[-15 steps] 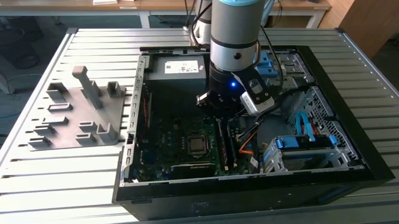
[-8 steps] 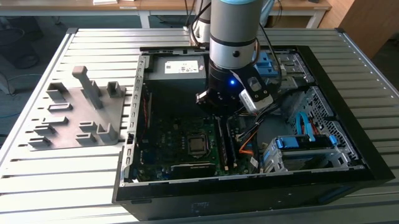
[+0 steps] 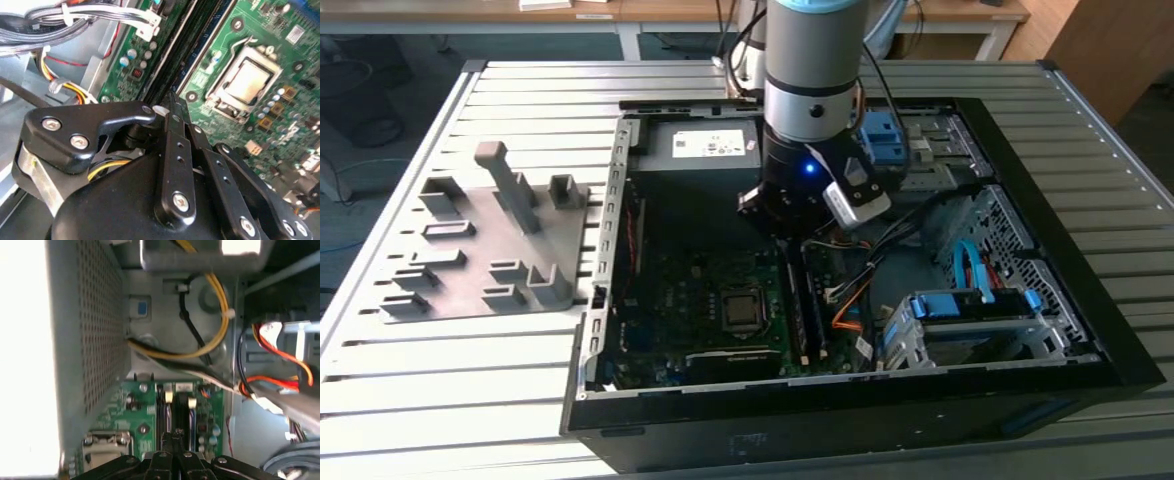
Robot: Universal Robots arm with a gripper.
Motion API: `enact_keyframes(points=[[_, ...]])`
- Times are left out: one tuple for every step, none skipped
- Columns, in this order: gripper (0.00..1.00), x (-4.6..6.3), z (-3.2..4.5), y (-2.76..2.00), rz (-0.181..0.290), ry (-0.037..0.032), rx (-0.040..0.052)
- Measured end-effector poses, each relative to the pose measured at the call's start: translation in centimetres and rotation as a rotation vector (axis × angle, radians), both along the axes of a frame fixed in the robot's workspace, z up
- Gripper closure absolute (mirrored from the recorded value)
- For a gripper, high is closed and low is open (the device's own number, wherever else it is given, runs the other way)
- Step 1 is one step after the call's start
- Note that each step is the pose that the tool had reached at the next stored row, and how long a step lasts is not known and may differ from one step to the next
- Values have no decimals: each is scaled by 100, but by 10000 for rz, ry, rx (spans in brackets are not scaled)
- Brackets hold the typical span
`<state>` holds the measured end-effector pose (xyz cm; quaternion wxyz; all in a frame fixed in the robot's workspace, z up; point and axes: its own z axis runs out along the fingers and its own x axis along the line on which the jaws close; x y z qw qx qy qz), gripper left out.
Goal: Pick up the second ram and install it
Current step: 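Press down the second ram until it locks into place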
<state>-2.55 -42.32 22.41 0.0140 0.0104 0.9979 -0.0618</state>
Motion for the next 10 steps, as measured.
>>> enact_keyframes(points=[[90, 0, -19, 8, -1, 0, -1], [90, 1, -36, 11, 1, 1, -3], [90, 1, -47, 11, 2, 3, -9], [90, 1, -55, 11, 2, 3, -11], [90, 0, -63, 11, 1, 3, -10], [90, 0, -71, 12, 0, 2, -7], [90, 0, -75, 12, 0, 3, -8], [90, 0, -77, 12, 0, 2, -8], [90, 0, -77, 12, 0, 1, -6], [90, 0, -72, 12, 0, -3, -1]])
